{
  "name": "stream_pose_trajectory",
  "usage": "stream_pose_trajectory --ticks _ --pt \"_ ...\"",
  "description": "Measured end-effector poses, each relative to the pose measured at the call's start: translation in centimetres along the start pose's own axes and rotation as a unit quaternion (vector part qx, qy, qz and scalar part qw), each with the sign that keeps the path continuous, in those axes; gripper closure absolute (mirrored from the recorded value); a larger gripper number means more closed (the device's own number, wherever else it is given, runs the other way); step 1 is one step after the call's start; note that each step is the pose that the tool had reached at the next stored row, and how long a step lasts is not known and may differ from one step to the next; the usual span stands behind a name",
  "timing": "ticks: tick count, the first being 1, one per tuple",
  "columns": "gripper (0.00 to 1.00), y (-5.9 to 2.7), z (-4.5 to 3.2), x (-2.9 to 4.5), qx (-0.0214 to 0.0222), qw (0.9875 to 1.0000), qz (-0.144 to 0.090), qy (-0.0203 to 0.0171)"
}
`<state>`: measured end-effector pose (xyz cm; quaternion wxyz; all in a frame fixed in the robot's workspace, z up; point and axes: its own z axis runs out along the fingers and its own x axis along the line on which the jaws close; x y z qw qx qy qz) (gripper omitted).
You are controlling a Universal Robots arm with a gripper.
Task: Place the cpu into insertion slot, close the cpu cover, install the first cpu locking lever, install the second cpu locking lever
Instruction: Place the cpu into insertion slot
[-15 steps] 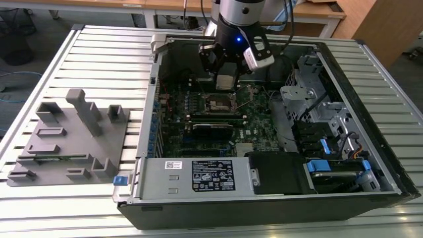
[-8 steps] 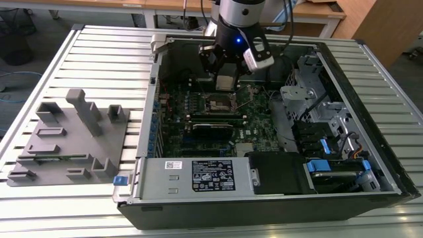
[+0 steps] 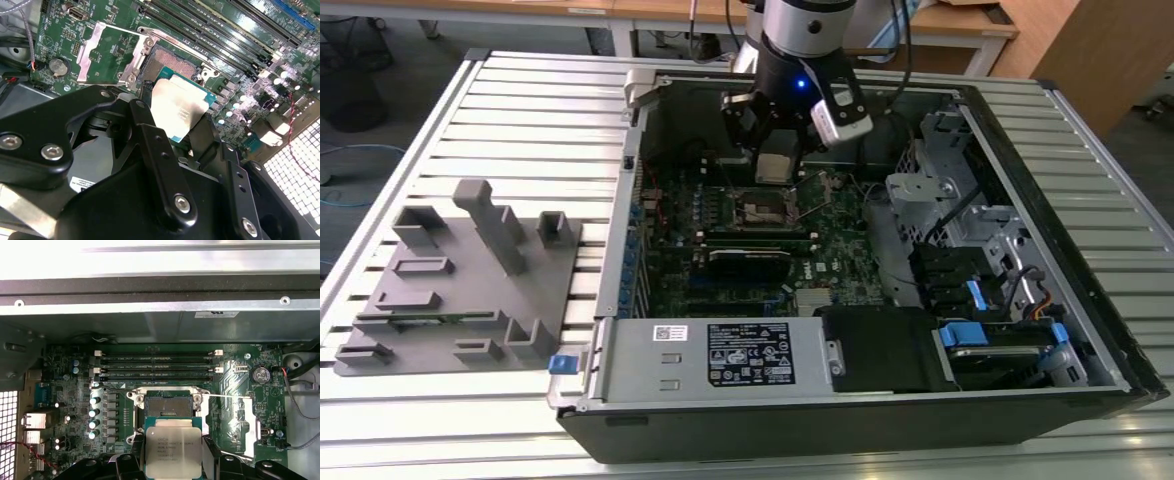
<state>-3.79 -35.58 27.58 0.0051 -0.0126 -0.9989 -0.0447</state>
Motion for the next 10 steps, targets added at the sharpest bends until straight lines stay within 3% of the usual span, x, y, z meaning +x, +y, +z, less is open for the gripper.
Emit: stream_pose_trajectory --ticks 10 --pt "0.46 -0.03 0.33 0.00 0.0000 1.0000 0.000 0.0000"
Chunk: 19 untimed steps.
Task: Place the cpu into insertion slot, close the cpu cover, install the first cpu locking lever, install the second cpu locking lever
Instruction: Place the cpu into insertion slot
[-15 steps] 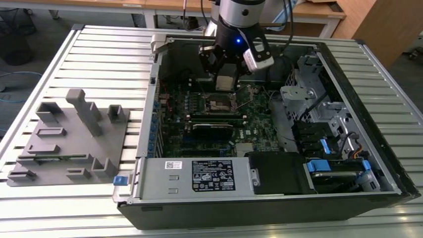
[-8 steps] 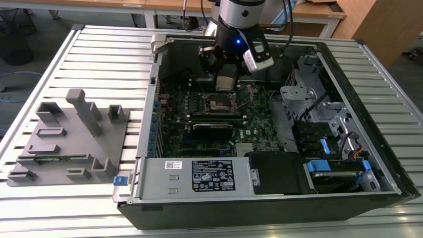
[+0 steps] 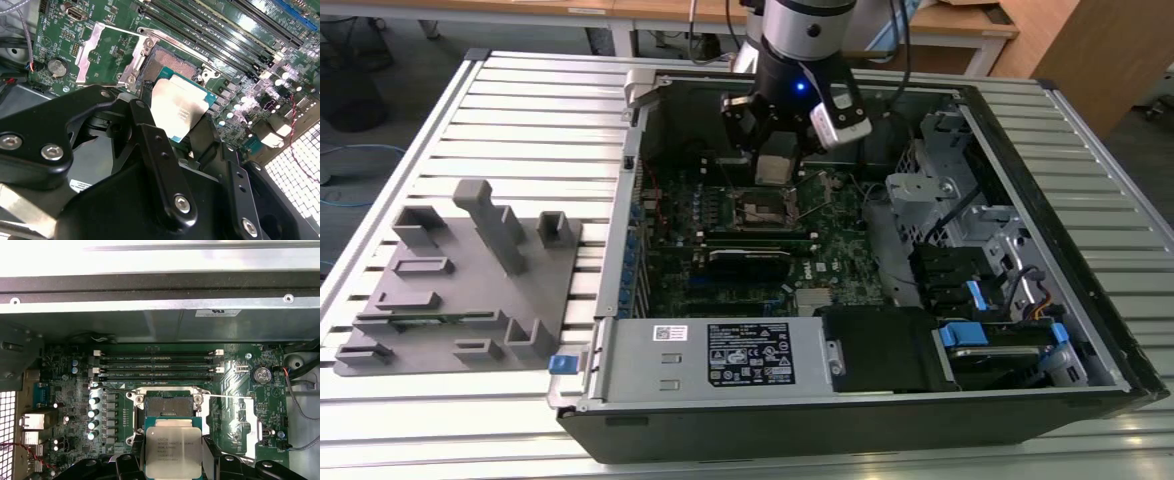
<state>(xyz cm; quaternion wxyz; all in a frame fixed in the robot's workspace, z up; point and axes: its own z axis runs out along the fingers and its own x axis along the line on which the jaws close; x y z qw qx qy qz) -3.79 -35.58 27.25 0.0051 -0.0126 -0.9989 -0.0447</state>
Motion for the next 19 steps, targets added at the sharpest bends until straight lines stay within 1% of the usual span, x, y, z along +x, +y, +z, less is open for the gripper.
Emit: stream_pose_trajectory --ticks 19 --pt "0.46 -0.04 0.43 0.00 -0.0011 1.0000 0.000 -0.0001"
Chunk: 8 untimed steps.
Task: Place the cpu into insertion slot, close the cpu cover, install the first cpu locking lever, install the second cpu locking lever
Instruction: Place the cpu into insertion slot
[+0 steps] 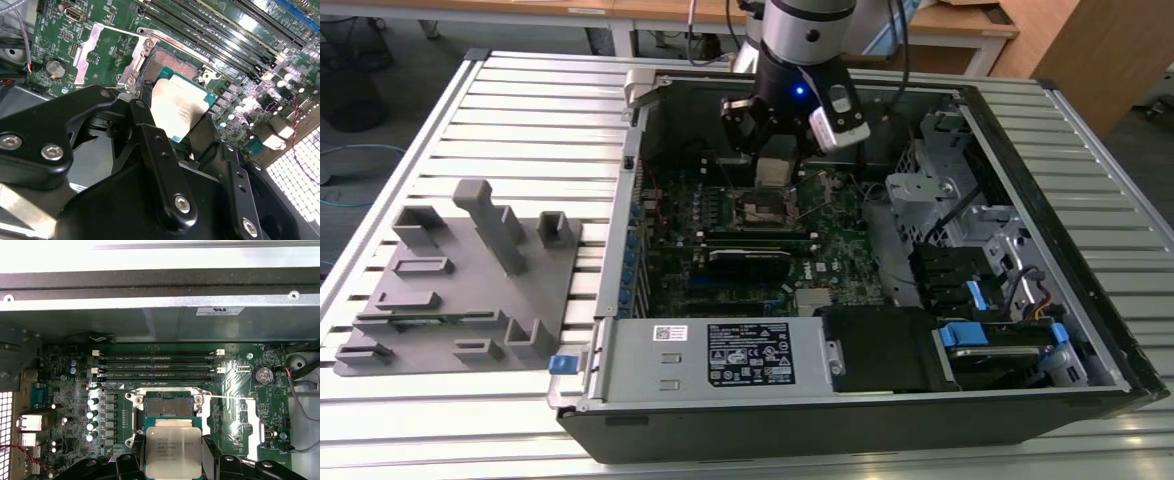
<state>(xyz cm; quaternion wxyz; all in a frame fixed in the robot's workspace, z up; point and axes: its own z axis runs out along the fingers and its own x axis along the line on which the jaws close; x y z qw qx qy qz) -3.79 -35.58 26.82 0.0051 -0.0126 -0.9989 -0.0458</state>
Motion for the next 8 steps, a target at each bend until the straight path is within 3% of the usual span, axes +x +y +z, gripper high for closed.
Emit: stream_pose_trajectory --ticks 8 --pt "0.46 -0.06 0.66 -0.01 0.0001 1.0000 0.000 0.0001"
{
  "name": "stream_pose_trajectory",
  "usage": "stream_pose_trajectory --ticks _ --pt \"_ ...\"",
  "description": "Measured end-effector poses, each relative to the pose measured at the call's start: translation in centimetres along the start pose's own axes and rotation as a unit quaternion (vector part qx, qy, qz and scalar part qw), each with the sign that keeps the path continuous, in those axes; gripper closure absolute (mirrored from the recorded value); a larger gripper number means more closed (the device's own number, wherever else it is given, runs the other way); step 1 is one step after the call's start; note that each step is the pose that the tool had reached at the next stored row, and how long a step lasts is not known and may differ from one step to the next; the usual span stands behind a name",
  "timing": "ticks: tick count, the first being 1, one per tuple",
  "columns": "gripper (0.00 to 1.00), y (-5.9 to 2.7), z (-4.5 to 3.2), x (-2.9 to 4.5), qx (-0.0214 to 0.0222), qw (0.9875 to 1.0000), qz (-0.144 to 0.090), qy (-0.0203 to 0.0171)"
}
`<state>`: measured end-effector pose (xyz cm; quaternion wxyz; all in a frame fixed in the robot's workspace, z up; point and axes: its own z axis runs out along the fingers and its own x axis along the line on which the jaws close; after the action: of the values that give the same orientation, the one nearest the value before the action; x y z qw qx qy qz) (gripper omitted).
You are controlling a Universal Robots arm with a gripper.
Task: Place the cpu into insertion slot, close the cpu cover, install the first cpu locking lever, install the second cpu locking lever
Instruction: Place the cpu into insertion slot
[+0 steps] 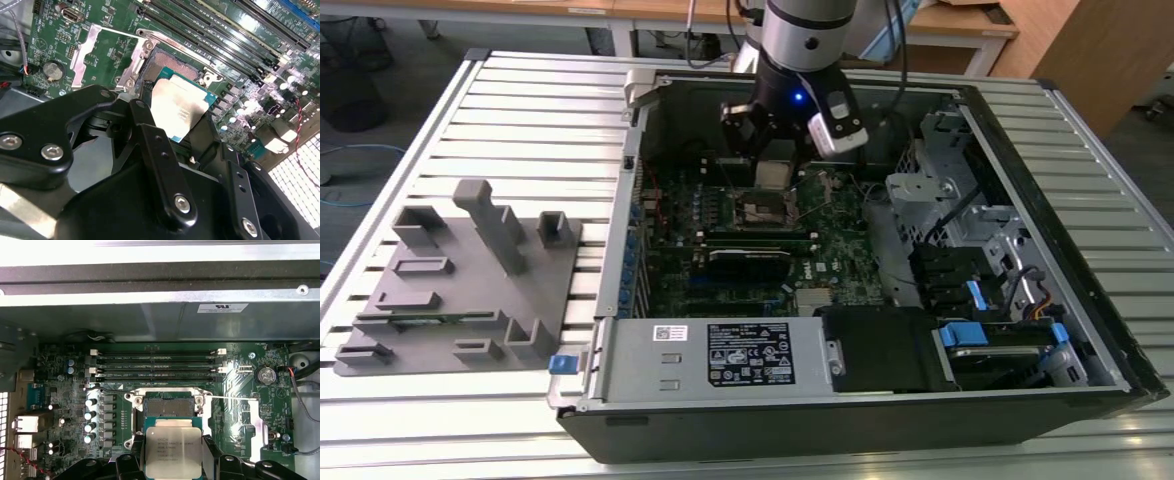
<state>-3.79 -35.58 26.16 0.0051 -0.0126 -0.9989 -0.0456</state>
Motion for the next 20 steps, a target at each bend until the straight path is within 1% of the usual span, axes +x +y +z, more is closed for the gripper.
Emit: stream_pose_trajectory --ticks 5,16,20 --pt "0.46 -0.03 0.33 0.00 0.0000 1.0000 0.000 0.0000" --pt "0.46 -0.05 0.51 -0.01 -0.0005 1.0000 0.001 -0.0001" --pt "0.46 -0.06 0.67 -0.01 -0.0006 0.9999 0.011 -0.0009"
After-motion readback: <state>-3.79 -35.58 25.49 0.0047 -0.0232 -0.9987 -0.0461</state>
